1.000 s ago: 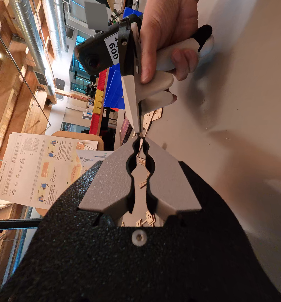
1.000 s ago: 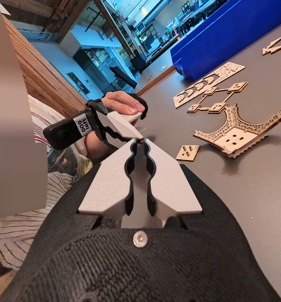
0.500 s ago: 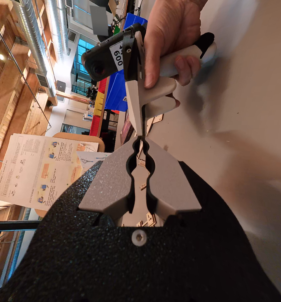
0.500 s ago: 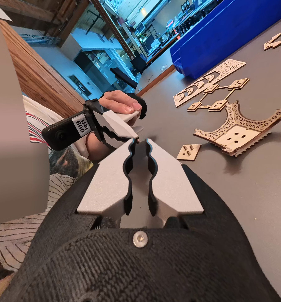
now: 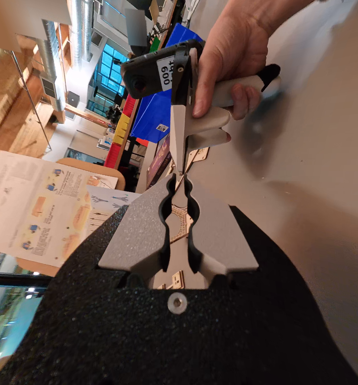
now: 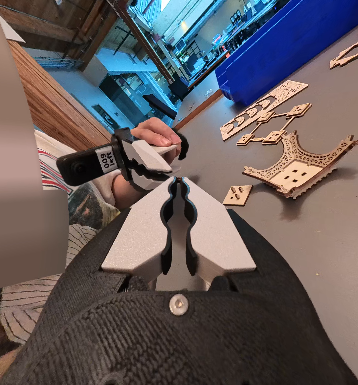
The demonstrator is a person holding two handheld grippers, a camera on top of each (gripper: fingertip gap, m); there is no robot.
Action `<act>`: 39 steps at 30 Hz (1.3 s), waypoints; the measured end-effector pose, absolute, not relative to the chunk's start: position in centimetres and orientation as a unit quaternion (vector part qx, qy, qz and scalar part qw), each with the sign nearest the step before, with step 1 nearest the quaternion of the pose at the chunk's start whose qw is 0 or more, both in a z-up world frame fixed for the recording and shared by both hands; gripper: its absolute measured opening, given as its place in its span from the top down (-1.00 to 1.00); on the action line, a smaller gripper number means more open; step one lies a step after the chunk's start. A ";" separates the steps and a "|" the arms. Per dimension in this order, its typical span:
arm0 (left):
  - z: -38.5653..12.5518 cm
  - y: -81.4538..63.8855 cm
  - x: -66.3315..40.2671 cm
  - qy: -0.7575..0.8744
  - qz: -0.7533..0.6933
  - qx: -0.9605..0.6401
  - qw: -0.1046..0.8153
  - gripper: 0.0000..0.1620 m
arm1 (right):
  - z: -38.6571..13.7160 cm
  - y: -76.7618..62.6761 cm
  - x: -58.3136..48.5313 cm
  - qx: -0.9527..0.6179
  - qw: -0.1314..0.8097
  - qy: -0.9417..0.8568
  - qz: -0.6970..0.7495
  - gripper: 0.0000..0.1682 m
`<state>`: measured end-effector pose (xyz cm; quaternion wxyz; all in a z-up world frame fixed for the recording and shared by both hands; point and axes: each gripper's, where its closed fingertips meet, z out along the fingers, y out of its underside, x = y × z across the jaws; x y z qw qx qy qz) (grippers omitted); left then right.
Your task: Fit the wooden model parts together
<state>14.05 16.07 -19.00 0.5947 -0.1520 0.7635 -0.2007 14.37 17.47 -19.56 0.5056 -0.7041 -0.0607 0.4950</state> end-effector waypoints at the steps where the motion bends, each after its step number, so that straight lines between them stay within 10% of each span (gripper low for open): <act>1: -18.9 16.1 13.9 0.762 -0.216 -0.161 0.589 0.93 | -19.4 17.5 14.5 -0.700 0.506 -0.055 0.502 1.00; 39: -18.3 15.9 13.6 0.771 -0.320 -0.191 0.516 0.94 | -18.3 16.5 13.2 -0.644 0.449 -0.029 0.619 1.00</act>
